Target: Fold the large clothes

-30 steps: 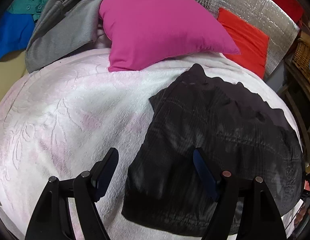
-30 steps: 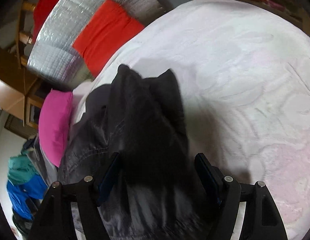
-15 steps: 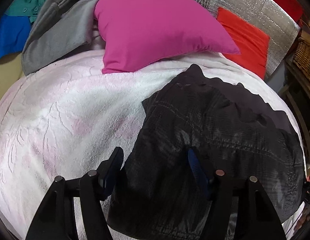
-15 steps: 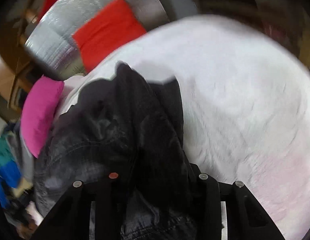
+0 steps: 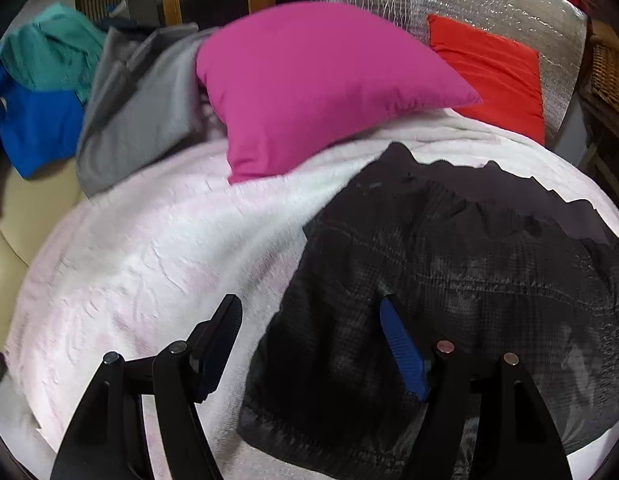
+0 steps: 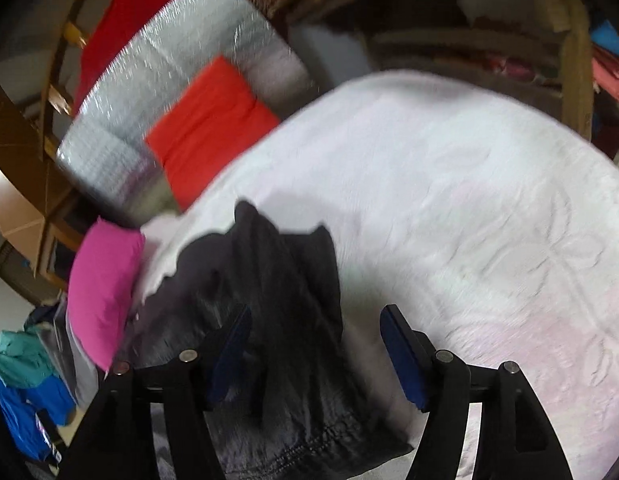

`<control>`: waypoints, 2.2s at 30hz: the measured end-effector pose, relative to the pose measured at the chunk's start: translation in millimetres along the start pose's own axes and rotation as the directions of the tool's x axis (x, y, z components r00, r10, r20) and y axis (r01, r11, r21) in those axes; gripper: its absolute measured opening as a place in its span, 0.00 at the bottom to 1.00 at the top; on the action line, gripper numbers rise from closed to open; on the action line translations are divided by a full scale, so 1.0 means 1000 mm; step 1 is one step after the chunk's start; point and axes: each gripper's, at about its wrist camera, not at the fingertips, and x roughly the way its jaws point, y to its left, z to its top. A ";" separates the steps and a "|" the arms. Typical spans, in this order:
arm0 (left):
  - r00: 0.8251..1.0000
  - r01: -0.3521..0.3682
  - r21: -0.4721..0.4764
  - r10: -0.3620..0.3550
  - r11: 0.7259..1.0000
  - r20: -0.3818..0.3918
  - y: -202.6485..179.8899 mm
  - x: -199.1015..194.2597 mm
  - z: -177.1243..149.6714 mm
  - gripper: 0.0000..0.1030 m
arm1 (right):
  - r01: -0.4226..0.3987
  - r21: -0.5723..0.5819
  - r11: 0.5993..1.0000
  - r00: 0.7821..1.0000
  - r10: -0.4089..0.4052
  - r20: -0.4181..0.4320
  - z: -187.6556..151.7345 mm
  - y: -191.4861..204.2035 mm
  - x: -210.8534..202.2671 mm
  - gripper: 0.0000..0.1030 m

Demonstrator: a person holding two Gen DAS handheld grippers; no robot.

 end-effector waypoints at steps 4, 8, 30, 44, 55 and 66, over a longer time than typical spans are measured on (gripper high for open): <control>0.997 -0.056 0.016 0.055 0.998 0.059 -0.002 -0.014 0.000 0.71 | -0.031 -0.081 0.996 0.995 0.039 0.091 -0.005 0.019 -0.018 0.68; 0.992 -0.075 0.031 0.071 0.997 0.104 -0.008 -0.027 -0.002 0.72 | -0.075 -0.161 0.984 0.990 0.093 0.105 -0.013 0.040 -0.024 0.70; 0.973 -0.140 0.131 0.112 0.981 0.201 -0.028 -0.046 -0.011 0.72 | -0.001 -0.441 0.897 0.962 -0.120 -0.246 -0.078 0.102 0.053 0.83; 0.972 -0.140 0.148 0.107 0.979 0.210 -0.033 -0.051 -0.013 0.72 | -0.025 -0.434 0.900 0.973 -0.077 -0.216 -0.075 0.099 0.037 0.87; 0.969 -0.098 0.070 0.079 0.993 0.234 -0.031 -0.129 -0.042 0.86 | 0.139 -0.499 0.856 0.990 -0.111 0.085 -0.106 0.132 -0.066 0.87; 0.916 -0.107 0.123 0.050 0.987 0.397 -0.028 -0.275 -0.095 0.94 | 0.266 -0.533 0.803 0.947 -0.114 0.300 -0.165 0.162 -0.219 0.87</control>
